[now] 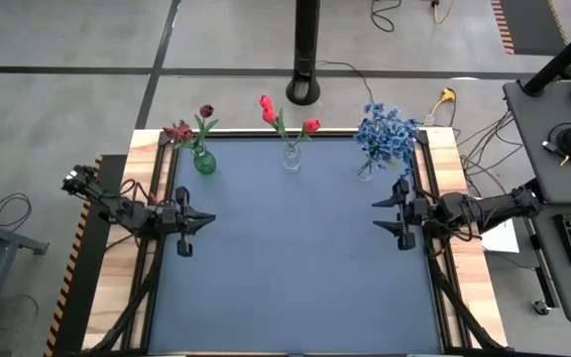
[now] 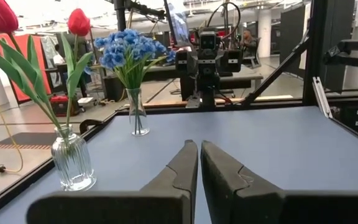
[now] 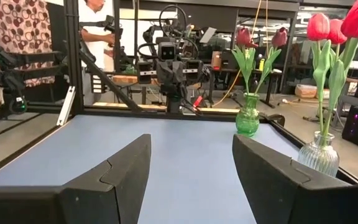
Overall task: Sort flowers into vase by color
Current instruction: Return to Home Position
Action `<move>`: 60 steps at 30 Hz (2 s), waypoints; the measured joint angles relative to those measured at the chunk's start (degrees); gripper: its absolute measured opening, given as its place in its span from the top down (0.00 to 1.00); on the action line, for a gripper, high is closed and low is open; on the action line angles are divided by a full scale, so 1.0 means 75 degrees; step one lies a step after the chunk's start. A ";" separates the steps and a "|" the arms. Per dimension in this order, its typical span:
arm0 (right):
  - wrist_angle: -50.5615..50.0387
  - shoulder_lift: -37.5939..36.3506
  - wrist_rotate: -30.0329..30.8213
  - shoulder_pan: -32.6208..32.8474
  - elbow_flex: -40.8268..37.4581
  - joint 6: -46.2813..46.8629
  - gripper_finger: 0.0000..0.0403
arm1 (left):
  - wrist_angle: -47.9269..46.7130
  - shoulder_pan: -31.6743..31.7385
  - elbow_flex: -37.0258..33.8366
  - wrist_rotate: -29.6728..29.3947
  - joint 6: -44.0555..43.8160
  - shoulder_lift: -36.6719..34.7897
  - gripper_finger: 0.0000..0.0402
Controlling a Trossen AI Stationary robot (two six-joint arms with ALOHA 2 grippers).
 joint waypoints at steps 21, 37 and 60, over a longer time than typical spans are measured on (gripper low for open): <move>0.0000 0.0043 -0.0002 0.0003 -0.0003 -0.0003 0.46 | -0.0005 0.0000 -0.0003 0.0003 0.0000 0.0404 0.98; 0.0002 0.0046 0.0000 0.0002 -0.0005 -0.0006 0.46 | -0.0006 0.0000 -0.0006 0.0003 0.0000 0.0649 0.98; 0.0002 0.0046 -0.0002 0.0003 -0.0006 -0.0006 0.46 | -0.0006 0.0000 -0.0006 0.0003 0.0000 0.1059 0.98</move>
